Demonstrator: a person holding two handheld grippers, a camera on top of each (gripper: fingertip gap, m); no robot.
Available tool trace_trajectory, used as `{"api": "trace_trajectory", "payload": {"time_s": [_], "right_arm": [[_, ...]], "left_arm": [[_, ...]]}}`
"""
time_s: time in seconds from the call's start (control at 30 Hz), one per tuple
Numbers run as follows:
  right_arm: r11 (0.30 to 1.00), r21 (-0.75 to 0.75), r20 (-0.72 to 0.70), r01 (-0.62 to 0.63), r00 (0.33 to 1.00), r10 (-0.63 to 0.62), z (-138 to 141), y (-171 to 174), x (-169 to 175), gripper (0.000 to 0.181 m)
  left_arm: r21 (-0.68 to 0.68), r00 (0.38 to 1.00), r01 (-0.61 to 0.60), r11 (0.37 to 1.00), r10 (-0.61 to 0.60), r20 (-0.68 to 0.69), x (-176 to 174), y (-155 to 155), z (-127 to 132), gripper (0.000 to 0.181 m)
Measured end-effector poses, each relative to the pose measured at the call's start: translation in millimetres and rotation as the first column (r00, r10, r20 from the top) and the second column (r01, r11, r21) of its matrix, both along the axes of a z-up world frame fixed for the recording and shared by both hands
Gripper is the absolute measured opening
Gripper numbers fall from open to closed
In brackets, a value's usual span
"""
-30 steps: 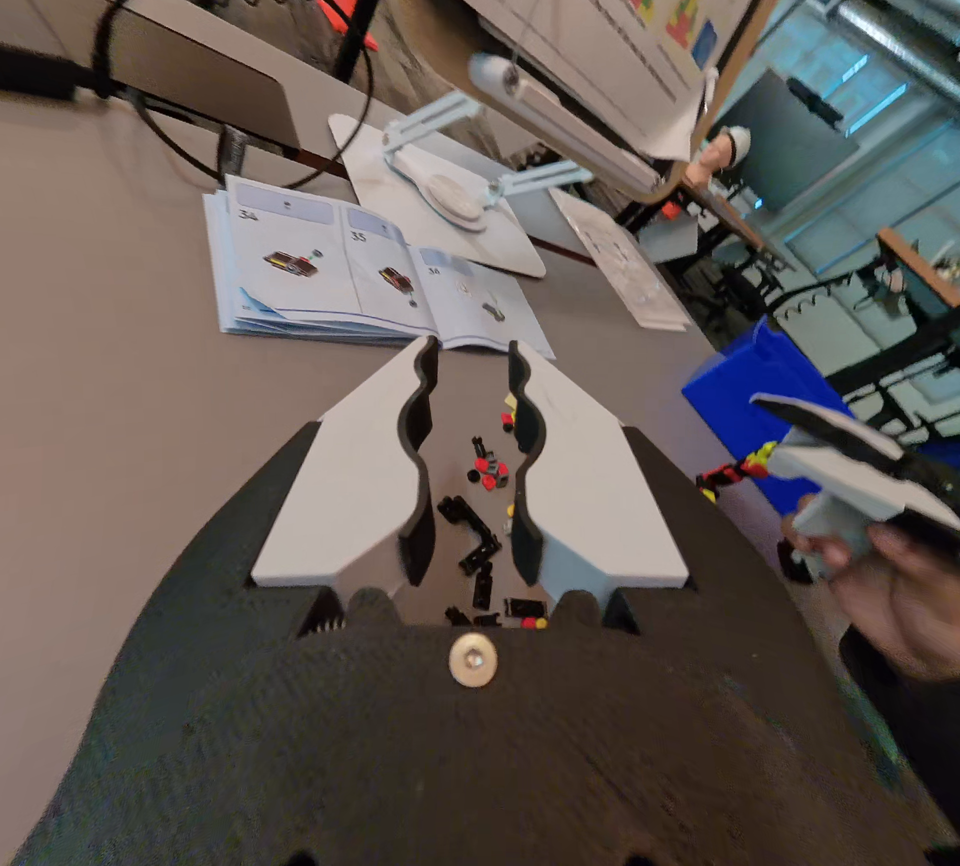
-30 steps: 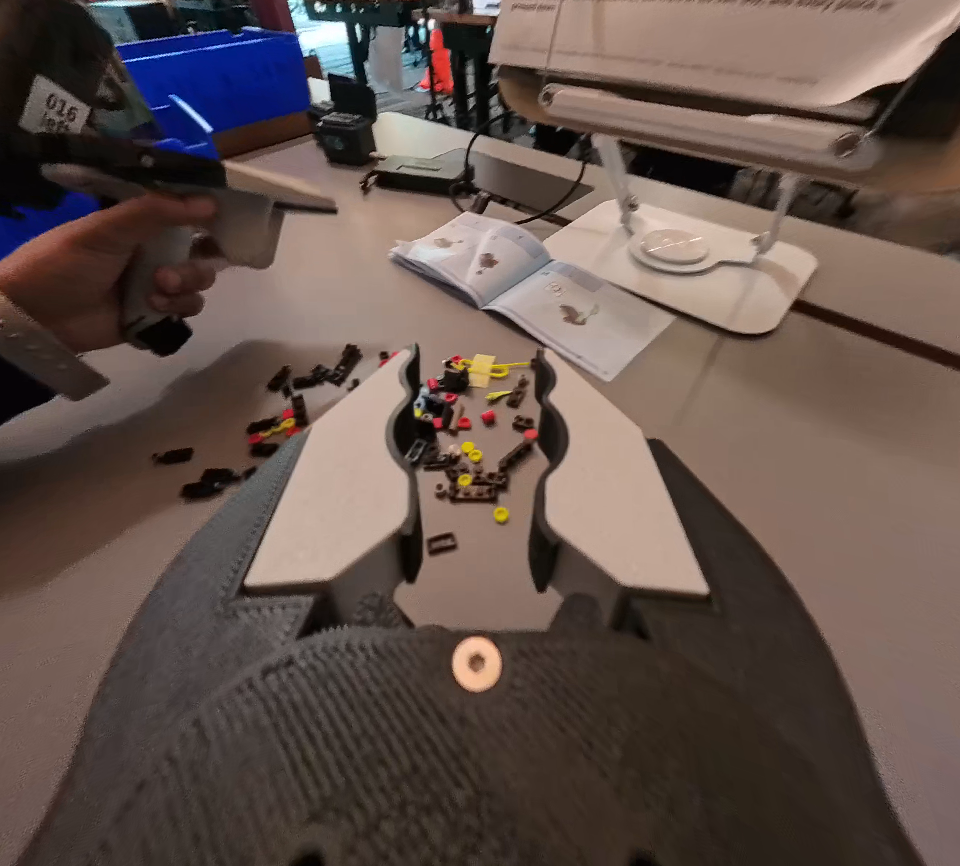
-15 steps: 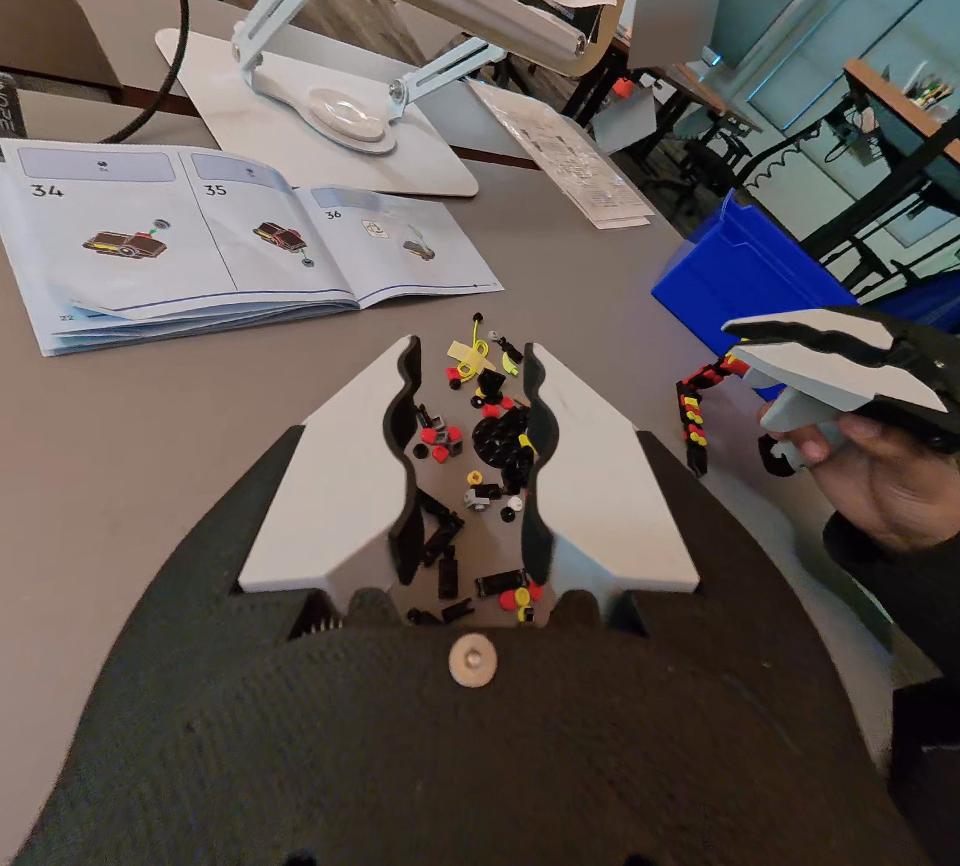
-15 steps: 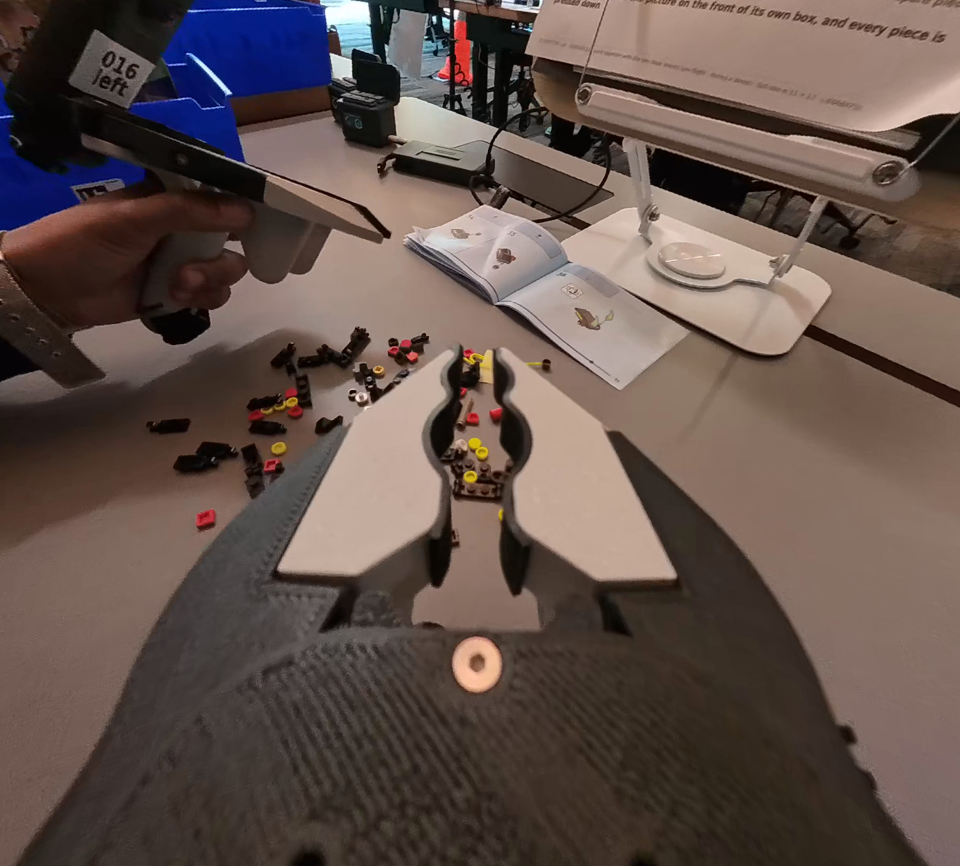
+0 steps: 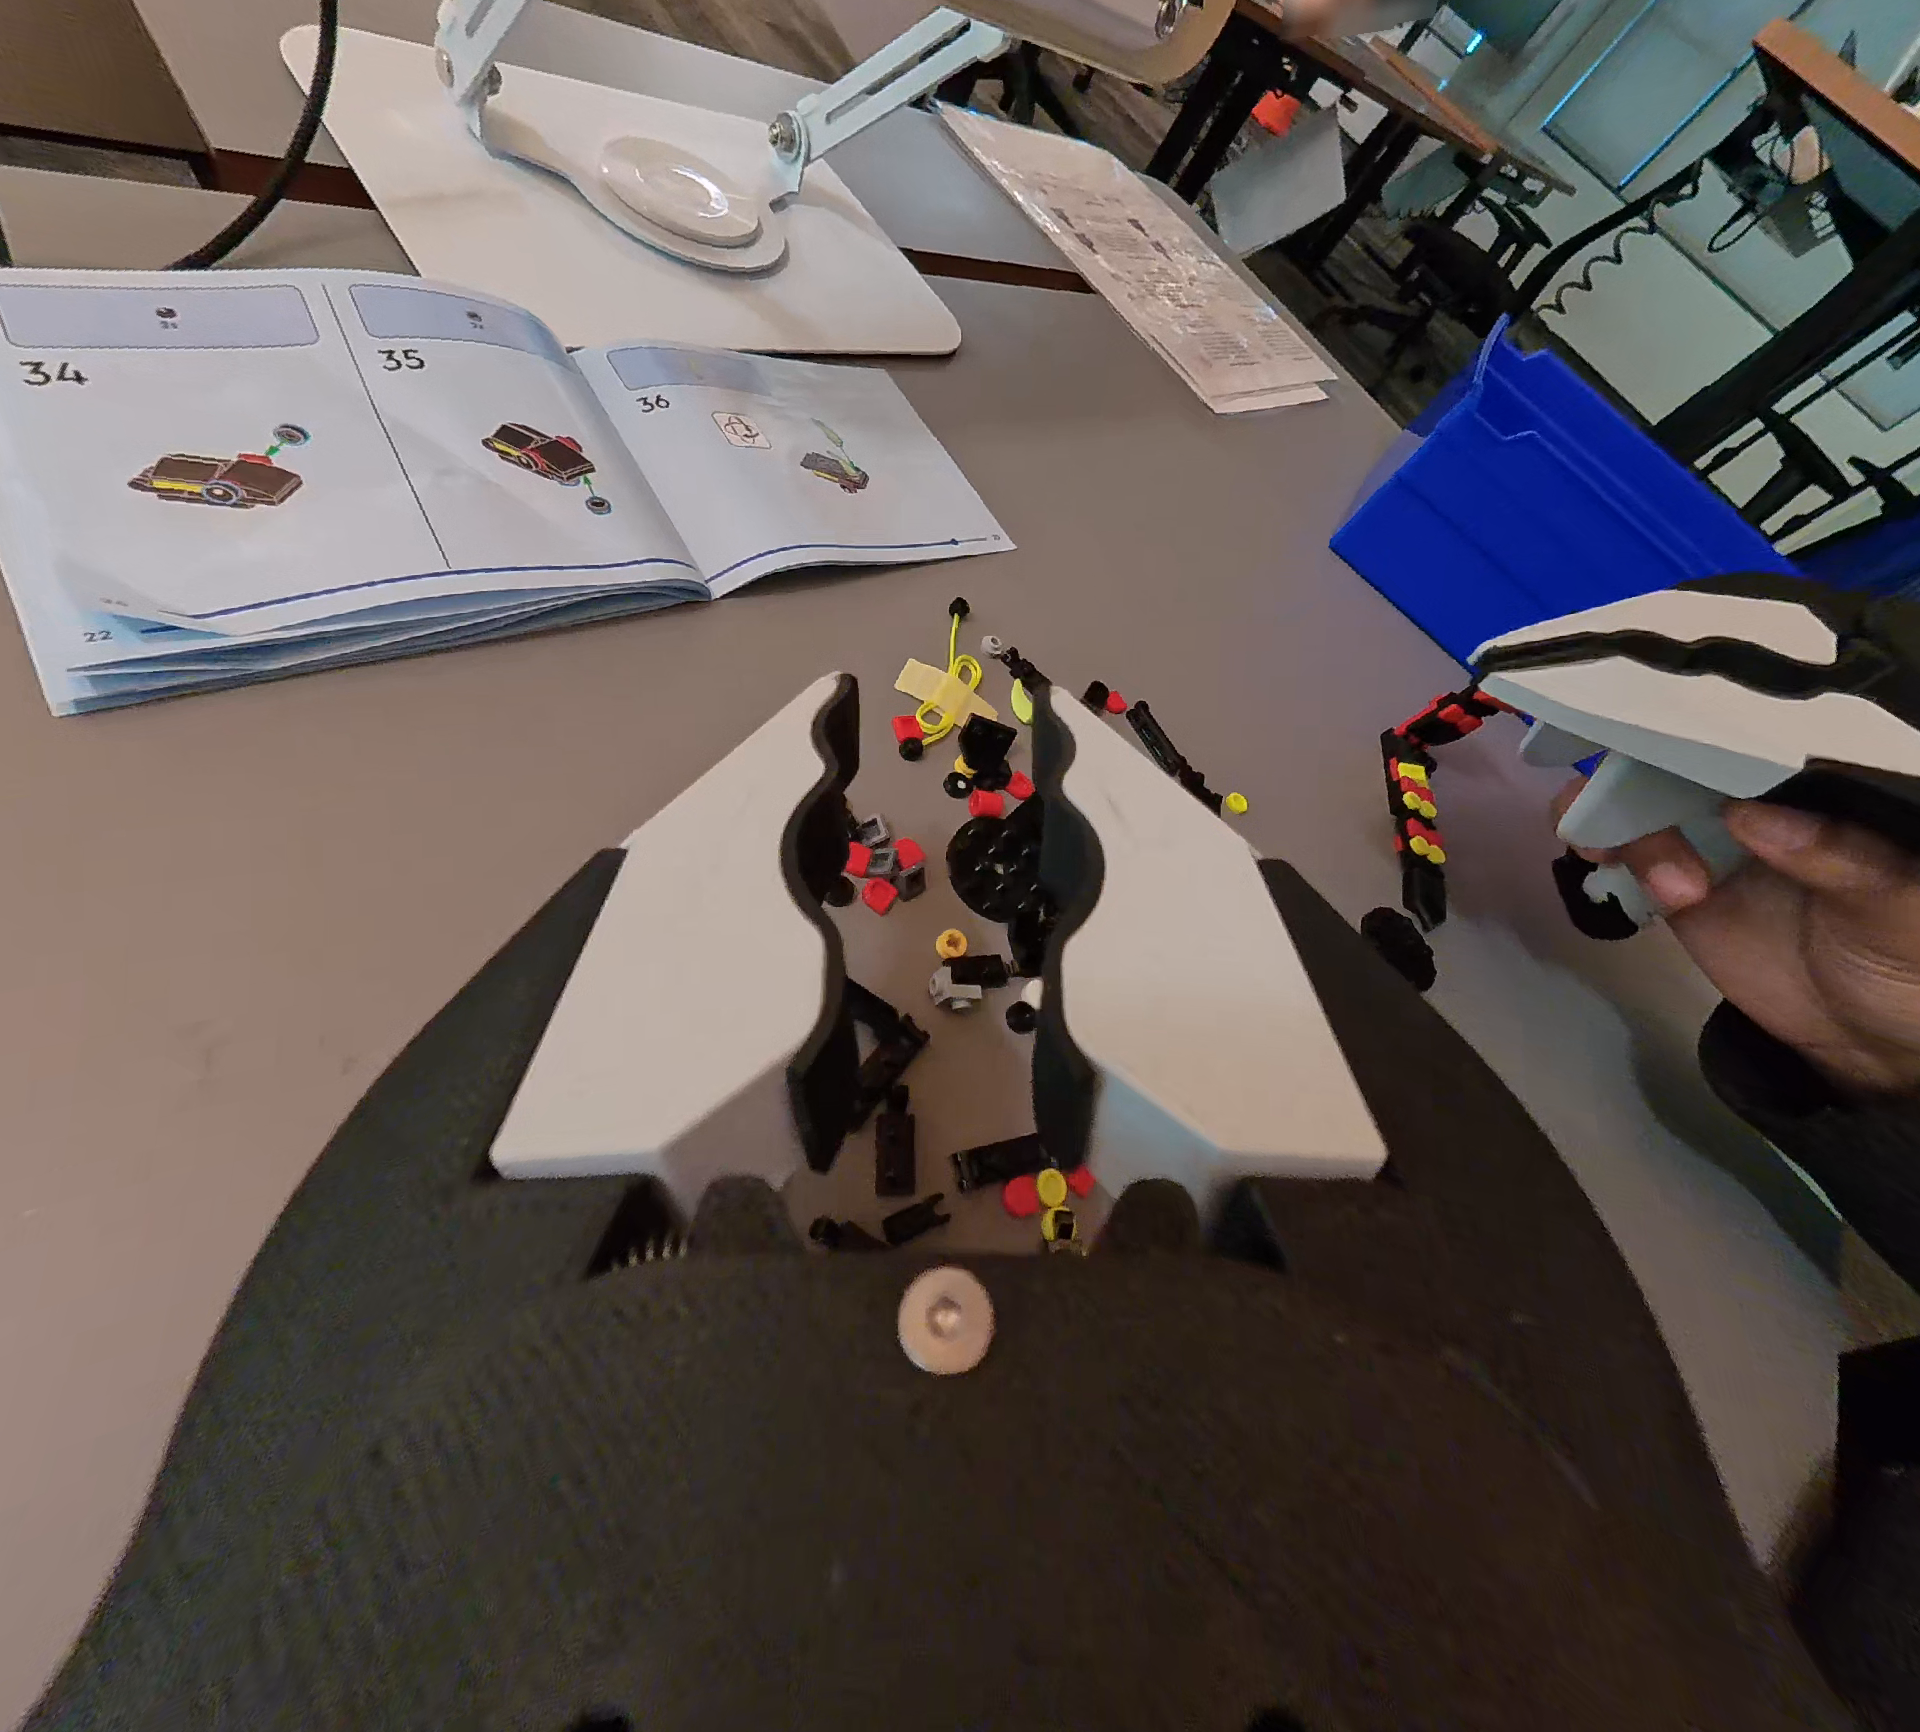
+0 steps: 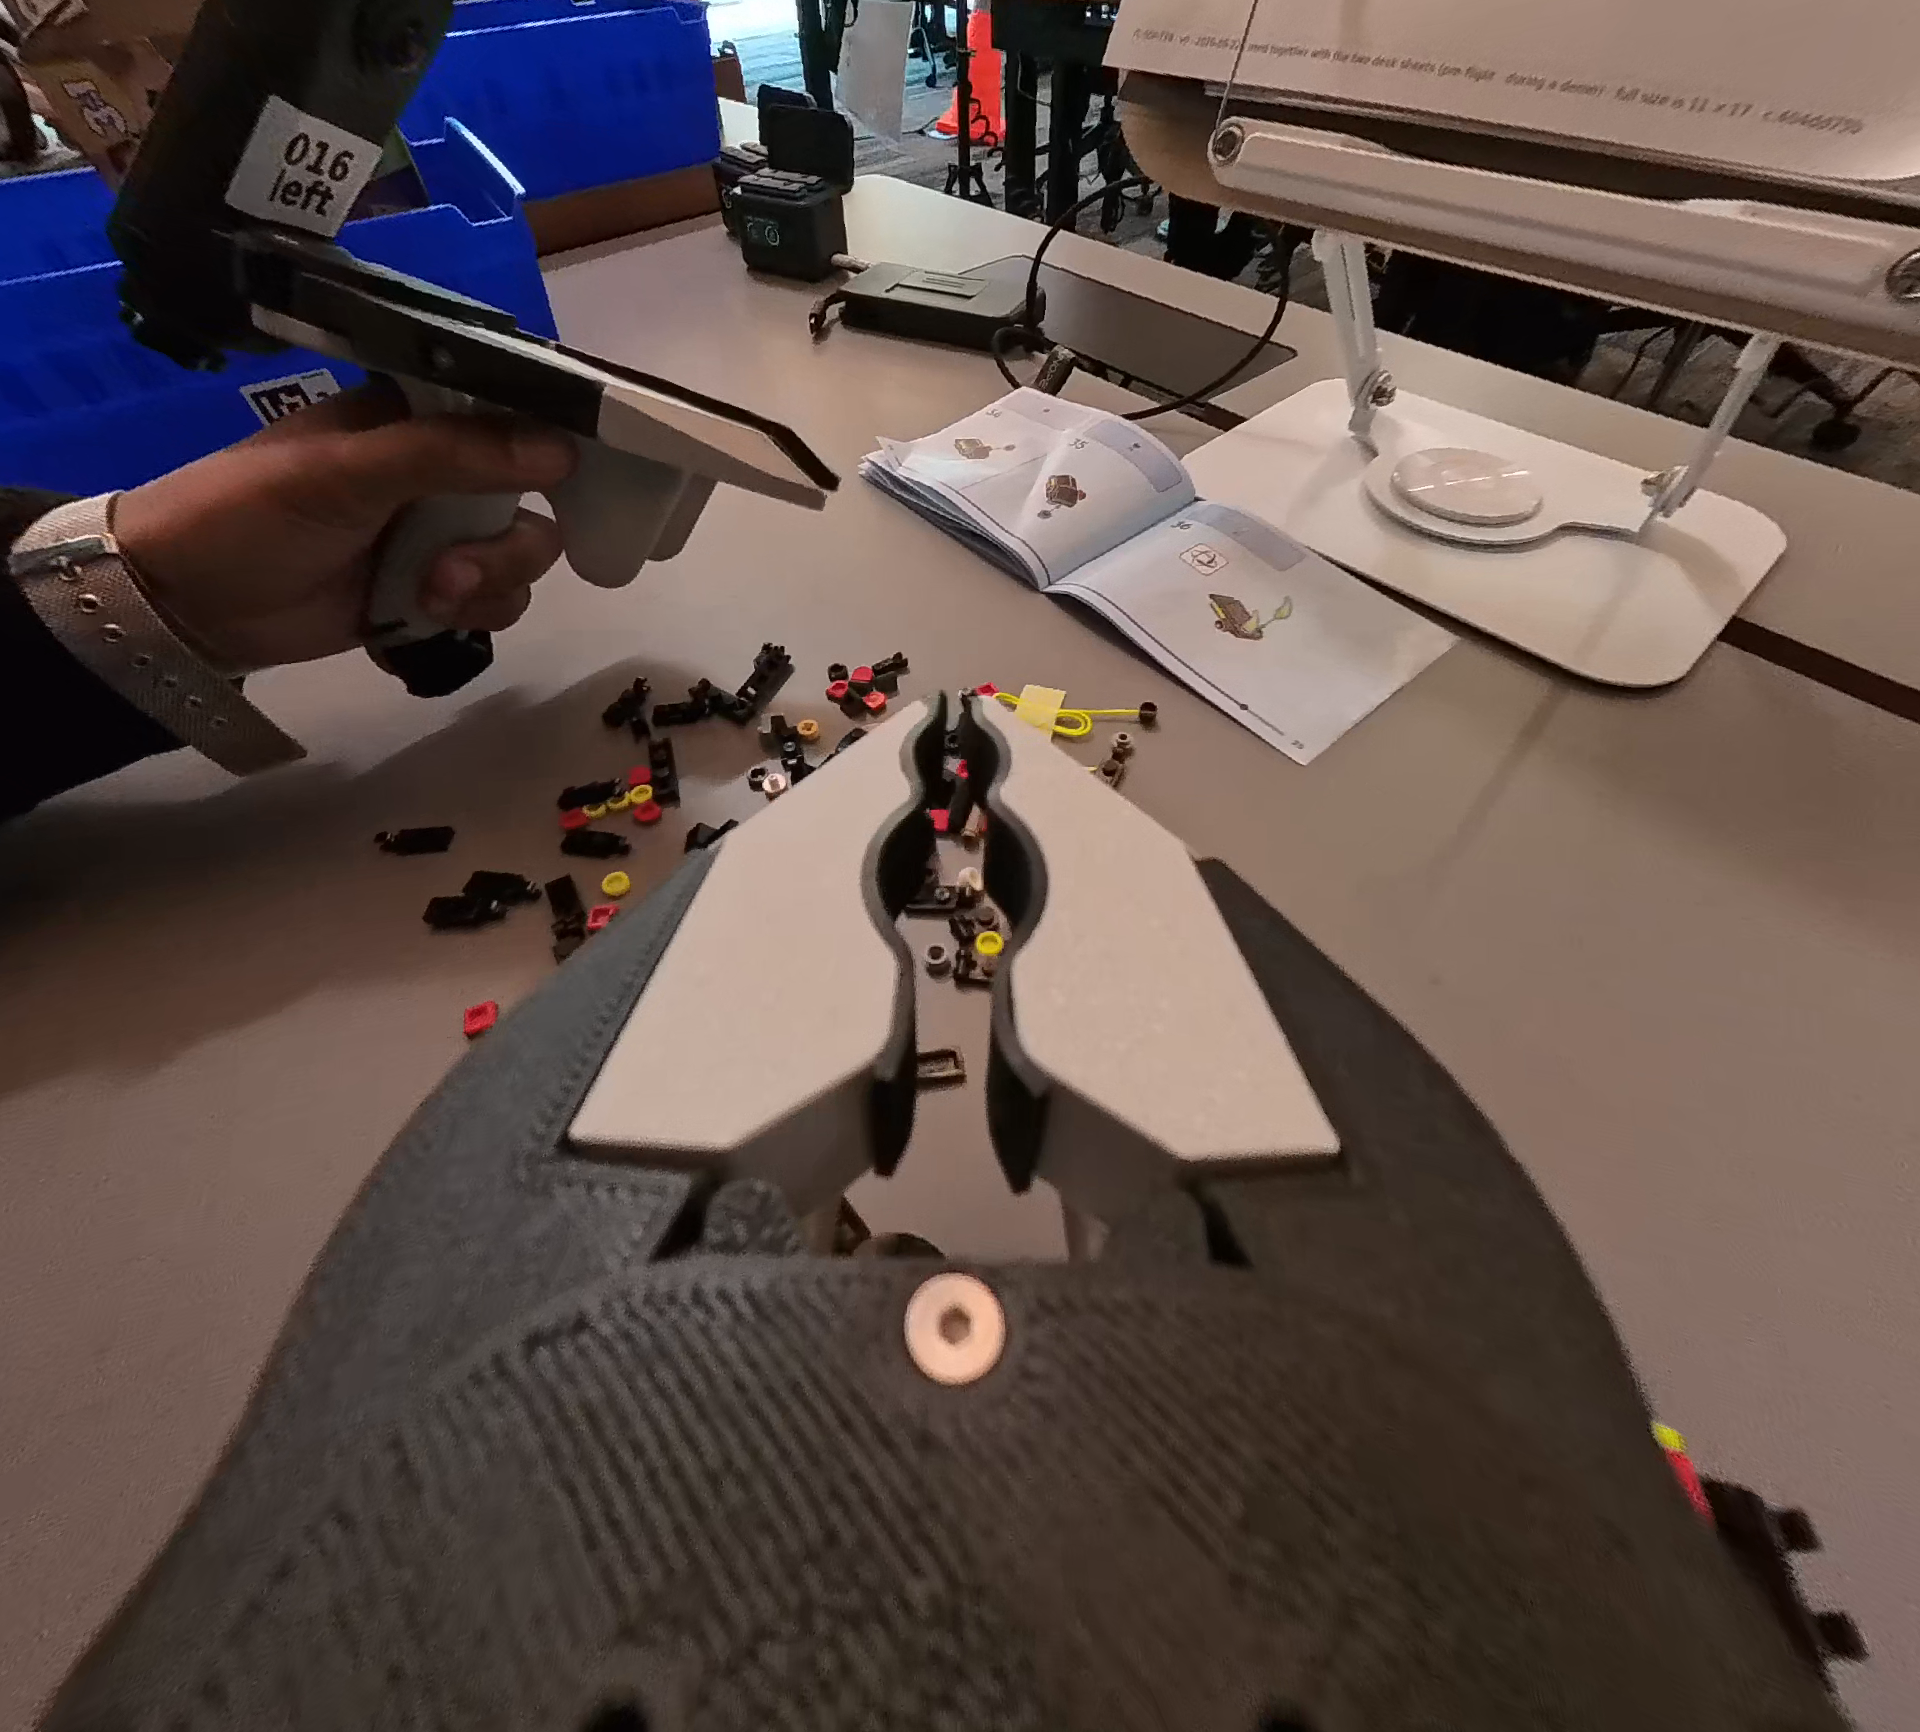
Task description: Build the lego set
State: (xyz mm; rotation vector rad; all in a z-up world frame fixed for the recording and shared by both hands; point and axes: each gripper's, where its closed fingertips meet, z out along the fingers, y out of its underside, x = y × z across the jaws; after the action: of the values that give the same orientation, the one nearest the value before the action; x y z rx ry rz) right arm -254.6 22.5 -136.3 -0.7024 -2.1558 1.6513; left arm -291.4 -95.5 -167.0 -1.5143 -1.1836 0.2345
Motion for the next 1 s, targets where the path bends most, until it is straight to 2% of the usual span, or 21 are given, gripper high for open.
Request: {"api": "trace_trajectory", "payload": {"time_s": [0.6, 0.67, 0.73, 0.8, 0.87, 0.93, 1.0], "right_arm": [[0.999, -0.023, 0.048, -0.024, 0.999, 0.025, -3.3, -5.2, 3.2, 0.006], [1.0, -0.005, 0.04, -0.026, 0.999, 0.026, -4.4, -5.8, 3.8, 0.006], [0.999, 0.036, 0.014, -0.023, 1.0, 0.022, -6.5, -6.3, 4.0, 0.006], [0.997, 0.073, -0.011, -0.023, 1.0, 0.024, -8.6, -7.9, 5.0, 0.006], [0.995, 0.096, -0.017, -0.031, 0.999, 0.032, -11.3, -10.0, 6.4, 0.007], [0.991, 0.13, -0.027, -0.036, 0.999, 0.039, -15.0, -11.3, 7.2, 0.008], [0.983, 0.183, -0.061, -0.03, 0.997, 0.042, -17.8, -11.2, 6.7, 0.008]], "left_arm": [[0.09, 1.0, -0.017, 0.996, 0.014, 0.028, -0.5, -3.5, 2.8, 0.031], [0.028, 0.999, -0.043, 0.999, 0.043, 0.004, -1.8, -7.9, 2.7, 0.031], [-0.114, 0.994, -0.102, 0.988, 0.097, -0.05, -4.1, -15.5, 1.3, 0.031], [-0.187, 0.992, -0.098, 0.977, 0.08, -0.102, -1.4, -8.6, 4.9, 0.03], [-0.195, 0.99, -0.069, 0.978, 0.043, -0.135, 4.9, 6.4, 10.3, 0.029], [-0.193, 0.986, -0.005, 0.981, -0.027, -0.162, 17.4, 23.5, 16.3, 0.0], [-0.186, 0.98, 0.016, 0.983, -0.052, -0.193, 26.7, 35.1, 23.3, 0.0]]}}
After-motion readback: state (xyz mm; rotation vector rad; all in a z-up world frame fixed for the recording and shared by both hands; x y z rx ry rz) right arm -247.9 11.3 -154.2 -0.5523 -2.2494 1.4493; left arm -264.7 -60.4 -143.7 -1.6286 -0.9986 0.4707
